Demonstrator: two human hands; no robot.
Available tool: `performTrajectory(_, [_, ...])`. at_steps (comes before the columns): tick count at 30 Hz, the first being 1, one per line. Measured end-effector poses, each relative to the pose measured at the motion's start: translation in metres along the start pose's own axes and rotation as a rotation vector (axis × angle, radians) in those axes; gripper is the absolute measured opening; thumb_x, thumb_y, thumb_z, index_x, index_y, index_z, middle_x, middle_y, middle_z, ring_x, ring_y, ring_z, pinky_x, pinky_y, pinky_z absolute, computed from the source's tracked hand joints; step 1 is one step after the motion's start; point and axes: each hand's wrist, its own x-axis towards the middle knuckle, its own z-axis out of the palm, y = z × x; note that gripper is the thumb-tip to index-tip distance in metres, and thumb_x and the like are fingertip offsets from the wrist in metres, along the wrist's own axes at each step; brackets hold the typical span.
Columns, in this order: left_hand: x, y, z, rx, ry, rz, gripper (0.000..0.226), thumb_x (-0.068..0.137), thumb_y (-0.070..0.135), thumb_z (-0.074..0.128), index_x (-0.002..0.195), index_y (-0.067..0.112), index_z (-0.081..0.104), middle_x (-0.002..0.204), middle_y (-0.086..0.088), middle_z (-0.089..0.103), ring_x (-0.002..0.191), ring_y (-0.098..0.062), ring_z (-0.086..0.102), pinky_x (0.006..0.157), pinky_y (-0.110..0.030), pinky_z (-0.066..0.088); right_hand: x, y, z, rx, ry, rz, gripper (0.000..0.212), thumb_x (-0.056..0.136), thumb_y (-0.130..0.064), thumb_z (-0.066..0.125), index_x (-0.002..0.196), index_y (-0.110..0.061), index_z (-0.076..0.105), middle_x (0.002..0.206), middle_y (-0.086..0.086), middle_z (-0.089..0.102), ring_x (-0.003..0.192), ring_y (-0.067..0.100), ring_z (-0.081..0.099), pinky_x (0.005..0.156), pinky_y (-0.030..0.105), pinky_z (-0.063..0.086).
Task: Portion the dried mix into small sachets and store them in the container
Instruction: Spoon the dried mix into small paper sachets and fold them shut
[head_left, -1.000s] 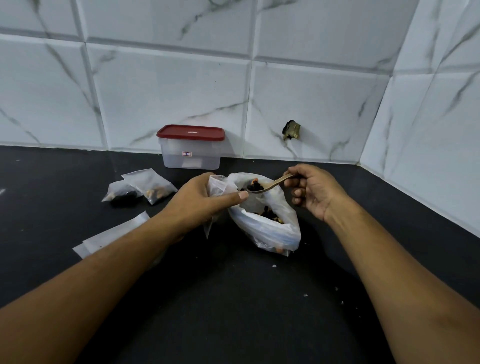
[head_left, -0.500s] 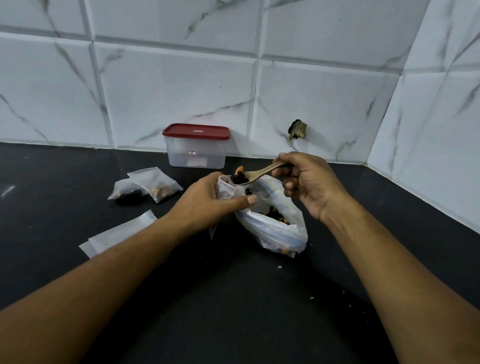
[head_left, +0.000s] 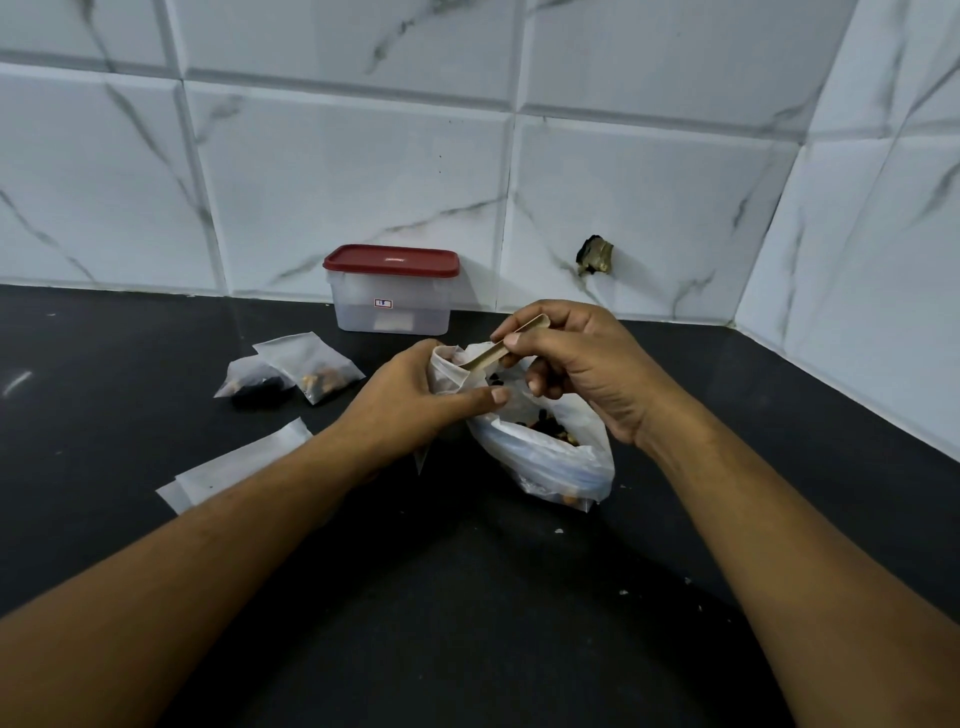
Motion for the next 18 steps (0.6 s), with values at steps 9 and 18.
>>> performTrajectory(9, [0.0010, -0.0004, -0.0017, -0.059, 0.005, 0.001, 0.053, 0.079, 0.043, 0.084, 0.124, 0.028, 0.061, 0.113, 0.006, 0.074, 0.103, -0.014, 0.072, 0.092, -0.045, 0.061, -0.0013, -0.0042, -0.0078, 0.027, -0.053, -0.081, 0.014, 0.098, -0.008, 0.065, 0.108, -0.008, 0.075, 0.086, 0.012, 0.074, 0.059, 0.019, 0.056, 0.055, 0.025, 0.043])
performTrajectory(18, [0.0056, -0.0080, -0.0039, -0.104, -0.003, 0.008, 0.065, 0.072, 0.054, 0.088, 0.125, 0.028, 0.063, 0.116, 0.007, 0.075, 0.107, -0.016, 0.072, 0.096, -0.049, 0.059, 0.0019, -0.0033, -0.0079, 0.162, 0.021, -0.063, 0.015, 0.100, -0.009, 0.062, 0.109, -0.003, 0.073, 0.077, 0.008, 0.068, 0.053, 0.017, 0.053, 0.049, 0.023, 0.040])
